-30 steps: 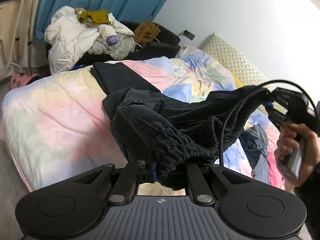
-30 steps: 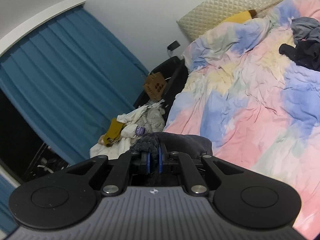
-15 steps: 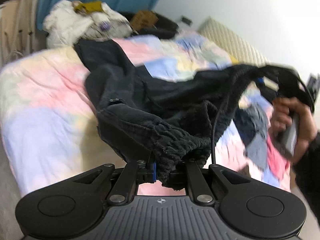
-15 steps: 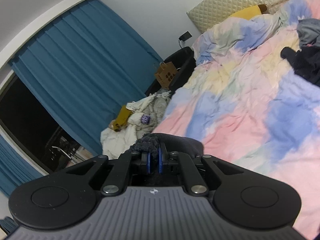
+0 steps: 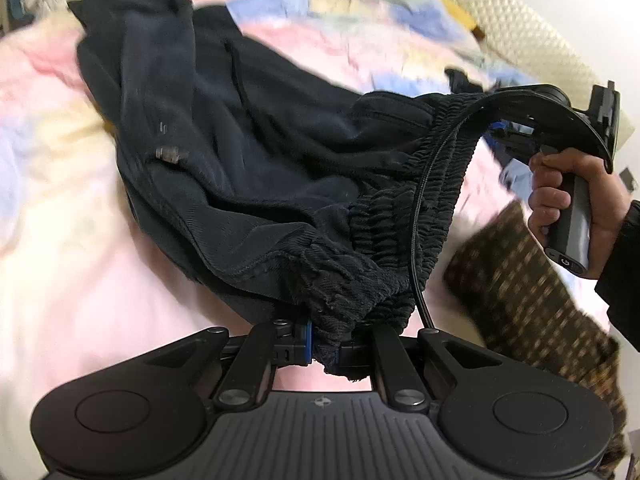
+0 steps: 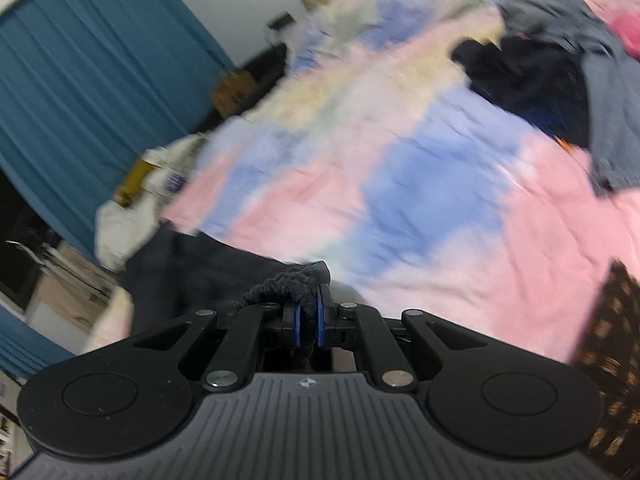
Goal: Fold clothes
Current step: 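Lay the sweatpants flat on the duvet and open both grippers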
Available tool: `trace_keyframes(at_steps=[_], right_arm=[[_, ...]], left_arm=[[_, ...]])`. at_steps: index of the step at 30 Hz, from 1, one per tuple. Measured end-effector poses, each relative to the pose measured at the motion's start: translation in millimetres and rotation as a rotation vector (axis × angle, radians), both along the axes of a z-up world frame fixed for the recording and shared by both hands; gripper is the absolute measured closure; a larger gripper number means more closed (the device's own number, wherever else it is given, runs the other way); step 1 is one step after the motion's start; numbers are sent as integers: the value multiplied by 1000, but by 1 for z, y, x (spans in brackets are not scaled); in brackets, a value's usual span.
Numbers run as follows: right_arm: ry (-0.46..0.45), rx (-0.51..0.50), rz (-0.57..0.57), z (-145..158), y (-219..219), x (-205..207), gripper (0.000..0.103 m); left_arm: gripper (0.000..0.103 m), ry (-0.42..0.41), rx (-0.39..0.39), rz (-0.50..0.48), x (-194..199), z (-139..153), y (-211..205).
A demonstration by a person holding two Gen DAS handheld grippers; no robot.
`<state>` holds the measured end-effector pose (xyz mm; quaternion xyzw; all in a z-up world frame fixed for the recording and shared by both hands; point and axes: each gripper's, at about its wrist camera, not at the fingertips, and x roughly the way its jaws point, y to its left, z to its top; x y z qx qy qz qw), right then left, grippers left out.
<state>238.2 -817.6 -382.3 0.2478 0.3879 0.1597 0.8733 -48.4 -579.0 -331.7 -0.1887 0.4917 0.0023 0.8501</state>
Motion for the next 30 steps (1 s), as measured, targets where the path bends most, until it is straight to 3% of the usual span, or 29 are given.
trace_keyframes(at_steps=[4, 8, 11, 12, 18, 23, 30], right_arm=[[86, -74, -29, -54, -12, -1, 93], [131, -44, -68, -67, -25, -16, 85], [130, -86, -38, -49, -22, -29, 81], [130, -101, -27, -42, -20, -34, 79], [119, -155, 2, 7, -12, -65, 73], [107, -202, 25, 51, 2, -100, 70], [106, -221, 11, 96, 45, -149, 69]], left_arm=[[91, 33, -25, -8, 16, -51, 8], [82, 23, -82, -16, 16, -59, 20], [73, 41, -100, -36, 13, -46, 30], [63, 48, -100, -46, 12, -41, 31], [28, 81, -116, -90, -6, -5, 41], [25, 65, -106, -78, -26, 33, 78], [23, 11, -100, -47, -40, 92, 162]])
